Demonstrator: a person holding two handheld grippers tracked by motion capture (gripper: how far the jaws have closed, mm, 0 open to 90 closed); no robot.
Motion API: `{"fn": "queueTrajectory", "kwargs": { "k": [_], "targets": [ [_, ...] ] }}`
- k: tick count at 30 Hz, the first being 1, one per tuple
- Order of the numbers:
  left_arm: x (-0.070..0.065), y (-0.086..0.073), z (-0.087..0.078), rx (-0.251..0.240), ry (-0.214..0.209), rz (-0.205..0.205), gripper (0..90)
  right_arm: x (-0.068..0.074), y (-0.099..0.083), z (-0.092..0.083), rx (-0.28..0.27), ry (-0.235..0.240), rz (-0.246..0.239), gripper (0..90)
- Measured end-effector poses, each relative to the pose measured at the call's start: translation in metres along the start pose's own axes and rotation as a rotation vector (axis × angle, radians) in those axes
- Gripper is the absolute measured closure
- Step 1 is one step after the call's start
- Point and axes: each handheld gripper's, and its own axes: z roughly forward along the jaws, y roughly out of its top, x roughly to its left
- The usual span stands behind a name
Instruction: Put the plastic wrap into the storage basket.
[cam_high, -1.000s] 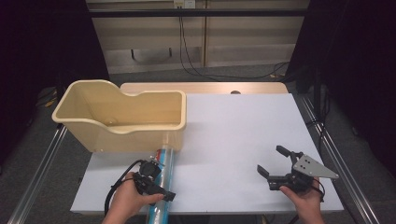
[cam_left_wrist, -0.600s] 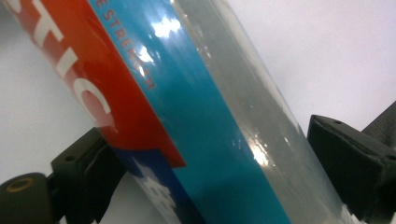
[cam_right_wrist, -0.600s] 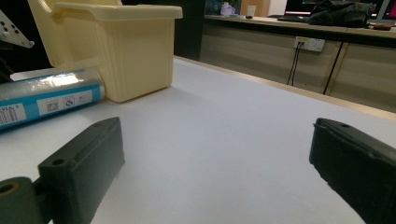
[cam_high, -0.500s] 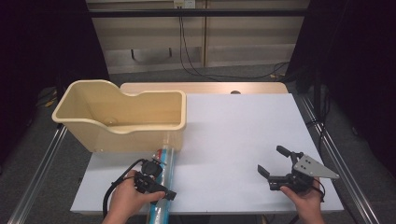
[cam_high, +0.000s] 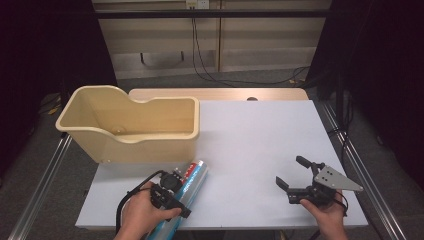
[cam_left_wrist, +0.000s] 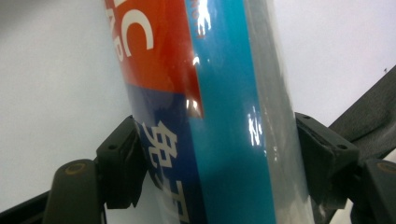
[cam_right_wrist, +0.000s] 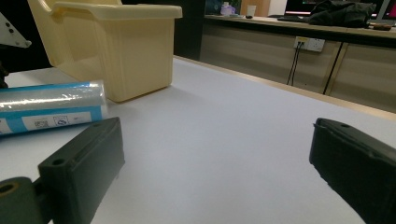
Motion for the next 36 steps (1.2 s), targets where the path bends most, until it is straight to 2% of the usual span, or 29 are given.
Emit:
{"fn": "queueTrajectory", "kwargs": {
  "k": [2, 4, 6, 9, 10, 11, 13, 15, 17, 19, 23, 24, 26, 29, 31, 36],
  "targets": [
    [0.000, 0.002, 0.000, 0.013, 0.000, 0.009, 27.8, 0.000, 0.000, 0.000, 0.000, 0.000, -0.001, 2.7],
    [0.000, 0.007, 0.000, 0.058, -0.001, 0.022, 28.1, -0.001, 0.000, 0.000, 0.003, 0.002, -0.002, 2.7],
    [0.000, 0.009, 0.001, 0.067, -0.004, 0.015, 28.2, -0.001, -0.001, 0.000, 0.000, 0.000, 0.001, 2.7],
    [0.003, 0.011, 0.001, 0.087, -0.023, 0.014, 28.1, -0.001, 0.000, -0.001, -0.002, -0.002, 0.000, 2.7],
    [0.006, 0.011, 0.001, 0.091, -0.042, 0.009, 28.1, -0.001, 0.000, -0.001, -0.001, -0.004, 0.000, 2.7],
    [0.010, 0.010, 0.002, 0.089, -0.071, -0.006, 28.3, -0.001, 0.000, -0.001, -0.002, -0.002, 0.000, 2.7],
    [0.010, 0.010, 0.003, 0.081, -0.072, -0.004, 28.4, 0.000, 0.000, -0.001, -0.003, -0.003, -0.003, 2.7],
    [0.009, 0.008, 0.002, 0.067, -0.062, -0.009, 28.7, 0.000, 0.000, -0.001, -0.003, -0.002, -0.004, 2.7],
    [0.003, 0.006, 0.002, 0.046, -0.026, -0.020, 29.2, 0.000, 0.000, 0.000, -0.001, -0.002, -0.003, 2.7],
    [0.001, 0.007, 0.002, 0.050, -0.012, -0.025, 29.6, 0.000, 0.000, 0.000, 0.001, -0.001, -0.003, 2.7],
    [-0.002, 0.009, 0.000, 0.055, -0.003, 0.007, 30.4, -0.001, 0.000, -0.001, 0.002, -0.001, -0.004, 2.7],
    [-0.004, 0.010, -0.002, 0.057, 0.015, 0.029, 30.5, -0.001, 0.000, 0.000, -0.001, -0.003, -0.005, 2.7],
    [-0.004, 0.011, -0.005, 0.054, 0.016, 0.034, 30.8, -0.002, -0.001, -0.001, 0.000, -0.002, -0.001, 2.7],
    [-0.003, 0.015, -0.013, 0.032, -0.005, 0.044, 31.1, -0.002, -0.001, -0.001, 0.000, -0.004, -0.001, 2.7],
    [-0.004, 0.018, -0.022, 0.006, -0.022, 0.065, 31.3, -0.003, -0.001, -0.002, -0.002, -0.005, 0.000, 2.7],
    [-0.005, 0.021, -0.032, -0.029, -0.026, 0.072, 31.7, -0.003, -0.001, -0.002, -0.002, -0.006, 0.000, 2.7]
  ]
}}
